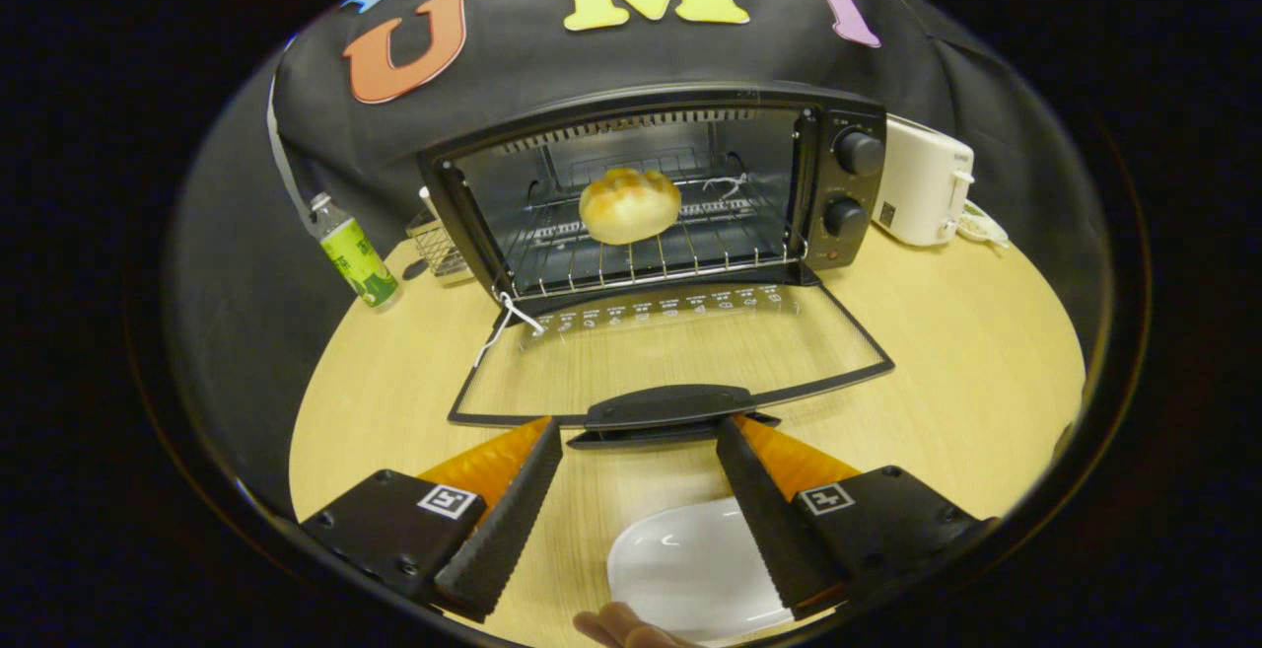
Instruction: Open the toaster oven, put the food inside, and close the toaster oven door.
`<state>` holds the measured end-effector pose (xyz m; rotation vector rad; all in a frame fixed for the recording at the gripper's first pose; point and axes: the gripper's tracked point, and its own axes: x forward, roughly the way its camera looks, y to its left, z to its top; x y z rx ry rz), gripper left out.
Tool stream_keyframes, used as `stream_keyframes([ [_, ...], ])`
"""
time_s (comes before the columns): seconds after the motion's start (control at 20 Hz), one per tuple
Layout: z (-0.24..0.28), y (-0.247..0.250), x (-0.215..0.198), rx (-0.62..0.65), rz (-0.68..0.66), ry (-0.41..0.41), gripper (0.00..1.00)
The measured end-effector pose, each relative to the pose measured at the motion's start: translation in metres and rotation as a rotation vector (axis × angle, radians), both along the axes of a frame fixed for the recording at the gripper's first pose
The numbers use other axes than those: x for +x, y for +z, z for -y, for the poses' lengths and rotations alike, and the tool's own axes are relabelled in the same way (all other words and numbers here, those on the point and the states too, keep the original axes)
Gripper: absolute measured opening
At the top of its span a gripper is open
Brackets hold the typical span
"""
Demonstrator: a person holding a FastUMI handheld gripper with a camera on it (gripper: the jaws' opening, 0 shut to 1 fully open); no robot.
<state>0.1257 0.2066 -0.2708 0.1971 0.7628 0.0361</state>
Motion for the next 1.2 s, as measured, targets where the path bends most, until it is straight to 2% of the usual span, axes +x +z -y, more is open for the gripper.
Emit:
stream_keyframes([
  [0.5,0.0,0.016,0.006,0.014,0.02,-0.03,1.0],
  [0.7,0.002,0.037,0.012,0.057,0.079,-0.033,1.0],
  [1.2,0.002,0.06,0.025,-0.049,0.175,-0.037,1.0],
])
